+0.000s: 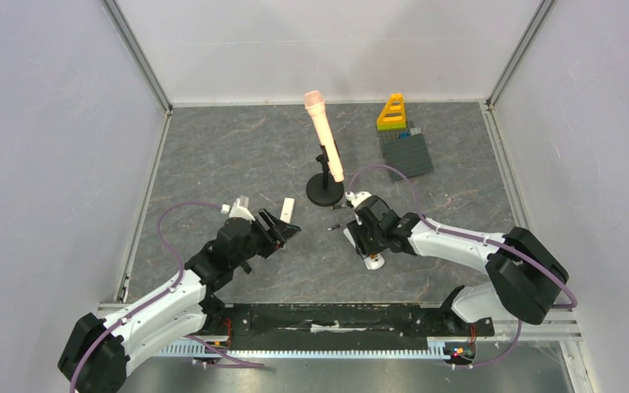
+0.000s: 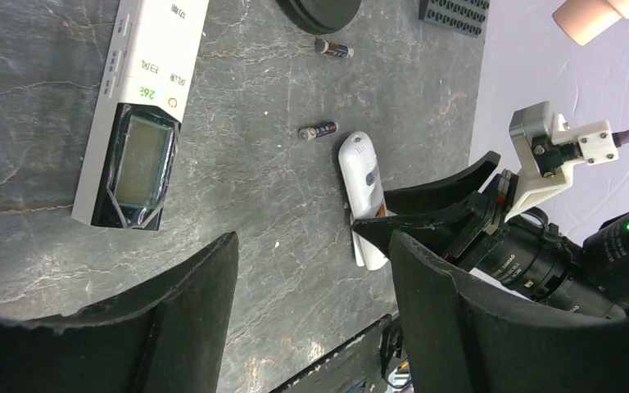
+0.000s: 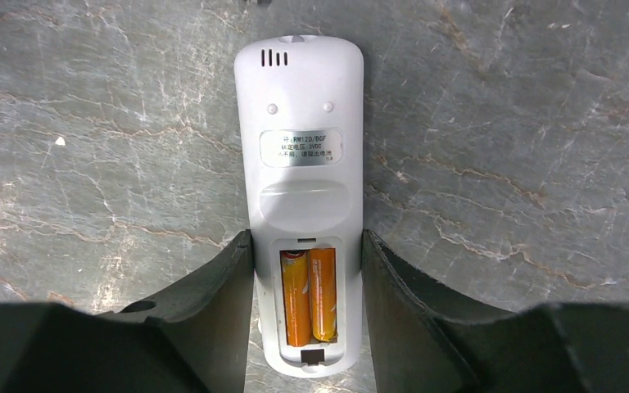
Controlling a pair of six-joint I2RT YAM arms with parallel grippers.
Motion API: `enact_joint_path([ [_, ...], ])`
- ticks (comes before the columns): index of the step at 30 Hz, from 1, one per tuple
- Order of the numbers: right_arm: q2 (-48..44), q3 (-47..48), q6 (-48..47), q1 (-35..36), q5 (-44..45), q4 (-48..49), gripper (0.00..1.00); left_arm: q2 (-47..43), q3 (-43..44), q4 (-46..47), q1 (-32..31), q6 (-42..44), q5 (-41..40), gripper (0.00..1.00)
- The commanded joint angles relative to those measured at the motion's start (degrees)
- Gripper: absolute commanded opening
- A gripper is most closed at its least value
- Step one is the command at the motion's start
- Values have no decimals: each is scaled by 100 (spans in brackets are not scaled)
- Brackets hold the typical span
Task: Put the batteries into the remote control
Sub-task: Move the remote control to the center of the board.
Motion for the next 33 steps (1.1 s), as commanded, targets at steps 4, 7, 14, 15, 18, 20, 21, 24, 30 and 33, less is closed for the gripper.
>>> enact_joint_path([
  [4,-298,518,-366,6,482,-112,29,115,42,57,31,351,-120,73],
  [7,-290,579,-532,-32,836,-239,30,261,50,154,32,396,-40,73],
  [14,7,310,-883,-427,805,-107,33,614,108,355,28,443,175,72],
  [15,38,268,-933,-458,718,-73,34,648,112,377,32,451,196,72],
  [18,106,201,-1012,-520,438,-18,39,735,139,403,32,461,218,72],
  [20,180,225,-959,-549,367,-61,43,772,155,426,32,470,234,72],
  [21,208,231,-946,-559,326,-84,45,792,152,437,28,470,243,72],
  [24,280,244,-854,-587,345,-157,53,844,165,466,32,480,260,72],
  [30,14,334,-607,-593,478,-435,78,900,171,516,32,498,292,72],
  [33,-356,452,-433,-571,318,-633,79,907,161,535,32,505,290,72],
])
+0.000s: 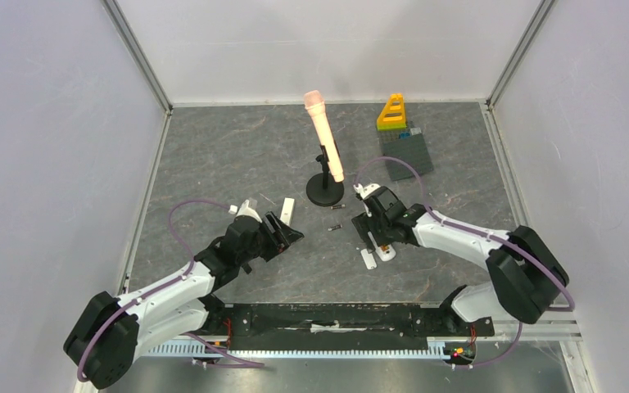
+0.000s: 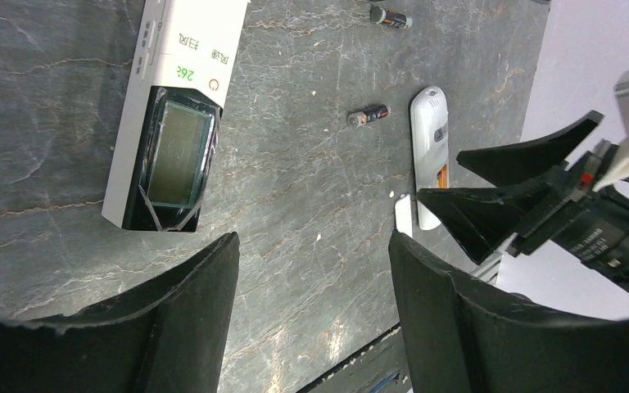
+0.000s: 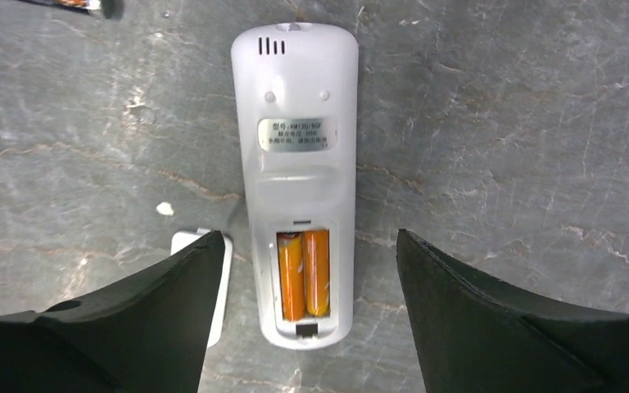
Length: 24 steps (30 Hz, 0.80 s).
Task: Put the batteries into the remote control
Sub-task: Move the remote control to the center of the board, then pick up the battery cover at the center of the board.
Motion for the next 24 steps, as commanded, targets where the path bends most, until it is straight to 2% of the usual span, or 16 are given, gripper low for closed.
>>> enact_joint_path([
  [1,-625,270,339,58,-177,-321,78,23,148,289,32,266,70,72],
  [10,-1102,39,1156,701,-430,-629,64,17,99,368,32,236,69,72],
  [19,-697,-172,1545,941,-461,-606,53,60,43,425,32,210,84,72],
  [24,-462,-190,1630,945,-450,-575,52,44,-2,452,32,184,79,72],
])
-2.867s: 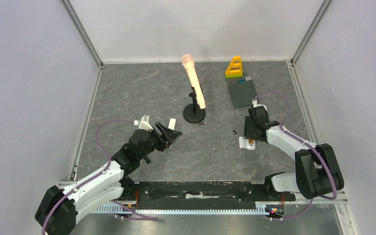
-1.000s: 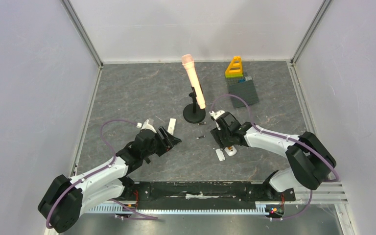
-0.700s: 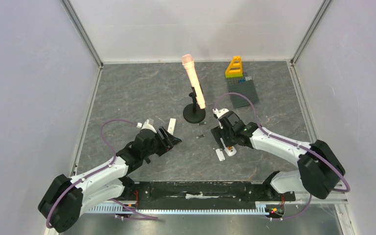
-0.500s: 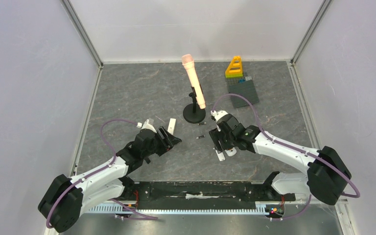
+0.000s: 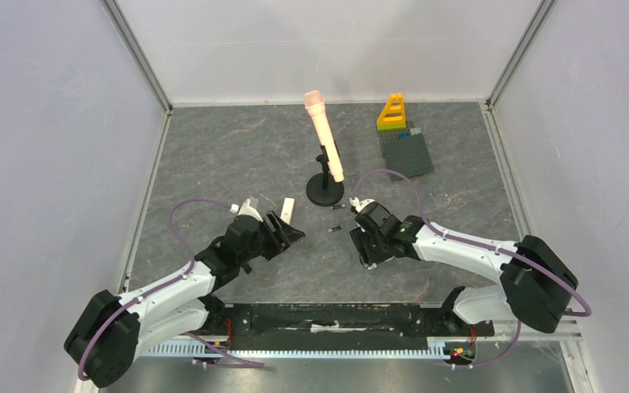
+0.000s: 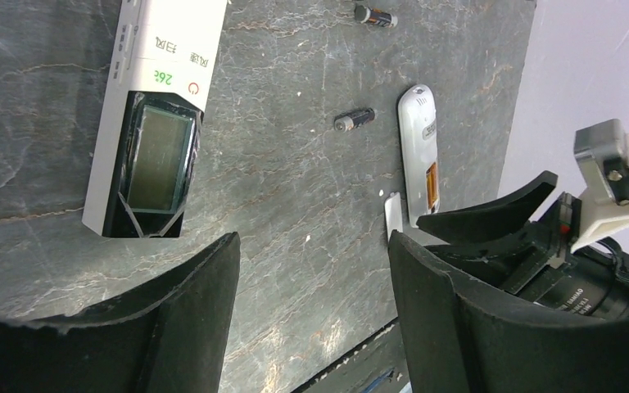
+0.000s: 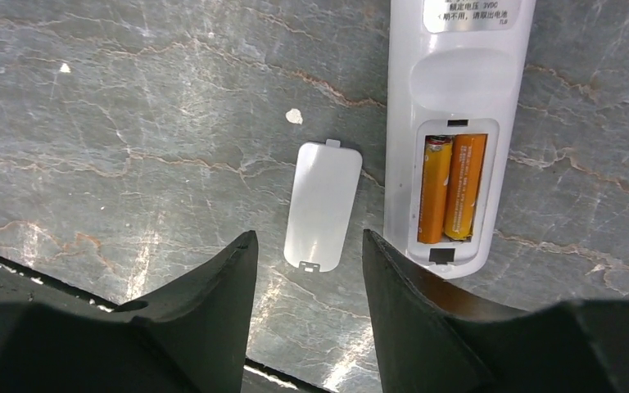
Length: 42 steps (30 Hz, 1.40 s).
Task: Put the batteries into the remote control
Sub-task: Pick up the battery cover at the center of the board.
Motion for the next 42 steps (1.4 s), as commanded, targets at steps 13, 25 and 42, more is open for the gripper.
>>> enact_joint_path([
  [13,621,-36,145,158,78,-57,44,-10,-87,384,32,162,-23,72],
  [25,402,487,-138,168,436,-606,22,42,-158,518,32,158,8,72],
  [42,361,1194,-1395,-755,817,-1571,23,155,-272,847,32,124,132,72],
])
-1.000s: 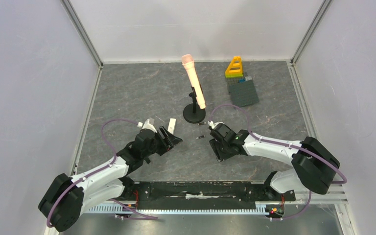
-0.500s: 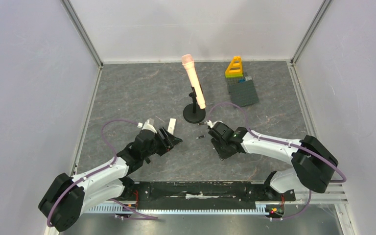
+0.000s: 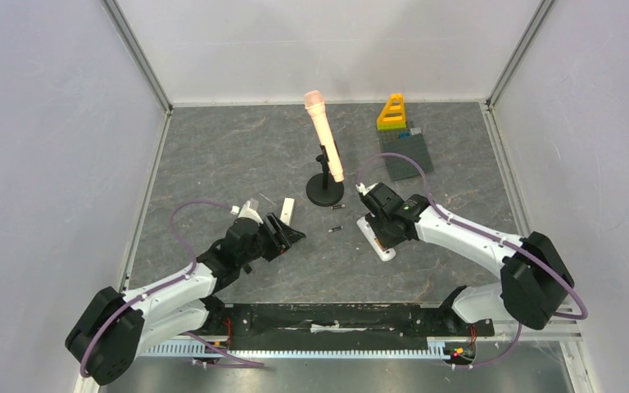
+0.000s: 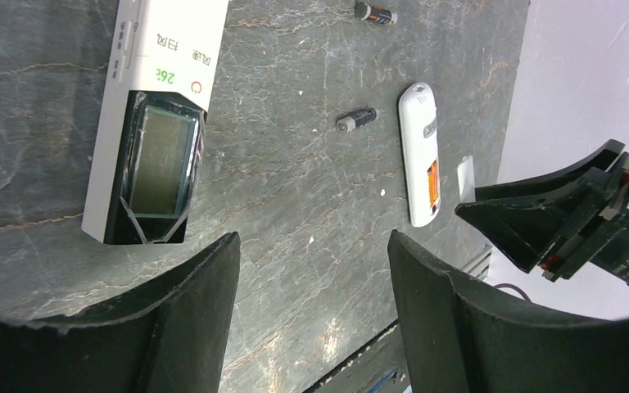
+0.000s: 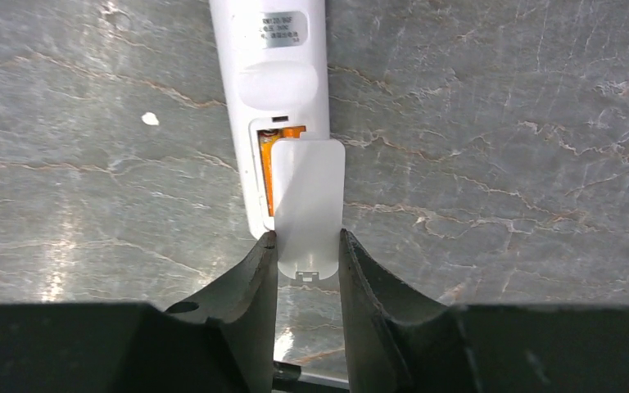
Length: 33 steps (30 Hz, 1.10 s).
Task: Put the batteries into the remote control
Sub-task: Pick up the battery cover at the center of the board, then load the battery cover into the remote control.
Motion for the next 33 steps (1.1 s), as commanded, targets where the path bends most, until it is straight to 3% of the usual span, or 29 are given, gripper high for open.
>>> enact_joint_path([
  [1,214,249,-569,-153,37,-152,23,75,-32,391,30,127,104,72],
  [16,615,377,-948,-332,-605,25,23,415,-107,769,32,134,232,71],
  [33,887,421,-831,-332,-674,161,24,666,-63,910,32,130,243,71],
])
